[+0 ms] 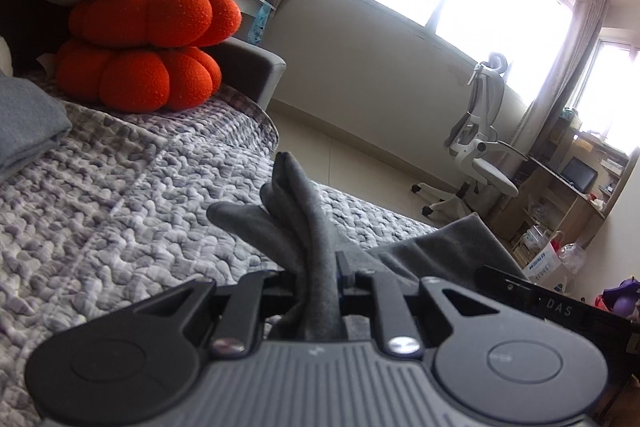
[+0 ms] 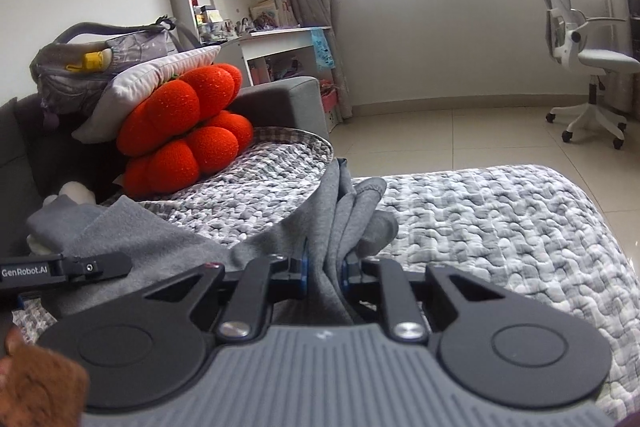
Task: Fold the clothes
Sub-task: 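Lift the folded shirt with both grippers and carry it to the sofa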
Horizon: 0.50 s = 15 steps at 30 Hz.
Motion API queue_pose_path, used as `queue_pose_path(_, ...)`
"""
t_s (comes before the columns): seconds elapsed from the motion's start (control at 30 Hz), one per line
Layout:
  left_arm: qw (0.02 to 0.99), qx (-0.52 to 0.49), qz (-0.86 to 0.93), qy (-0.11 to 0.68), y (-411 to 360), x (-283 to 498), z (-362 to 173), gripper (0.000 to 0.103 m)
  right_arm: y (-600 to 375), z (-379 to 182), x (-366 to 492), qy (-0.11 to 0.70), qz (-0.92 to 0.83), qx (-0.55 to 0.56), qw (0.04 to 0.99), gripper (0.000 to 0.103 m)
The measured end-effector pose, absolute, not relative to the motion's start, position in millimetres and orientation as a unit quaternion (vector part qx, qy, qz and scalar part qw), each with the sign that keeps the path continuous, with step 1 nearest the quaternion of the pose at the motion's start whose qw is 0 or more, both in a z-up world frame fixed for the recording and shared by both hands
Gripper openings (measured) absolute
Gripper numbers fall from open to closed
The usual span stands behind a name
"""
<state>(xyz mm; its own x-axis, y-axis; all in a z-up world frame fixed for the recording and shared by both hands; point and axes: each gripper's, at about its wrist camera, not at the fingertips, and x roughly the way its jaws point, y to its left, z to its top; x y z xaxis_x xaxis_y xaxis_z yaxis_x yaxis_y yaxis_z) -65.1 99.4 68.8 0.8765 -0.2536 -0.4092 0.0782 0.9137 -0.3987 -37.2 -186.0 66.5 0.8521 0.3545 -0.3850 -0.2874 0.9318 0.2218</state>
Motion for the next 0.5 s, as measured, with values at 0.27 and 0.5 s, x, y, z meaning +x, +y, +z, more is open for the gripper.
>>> queue_pose_path(0.27,0.962,-0.183,-0.034,0.201,153.7,-98.0,106.2,0.015,-128.7,98.0,-34.3,0.201,0.244,0.061,0.947,0.017)
queue_pose_path(0.5,0.974,-0.169,0.03,0.152,200.6,-144.4,139.1,0.015,-61.0,122.8,-34.1,0.183,0.31,0.037,0.932,0.017)
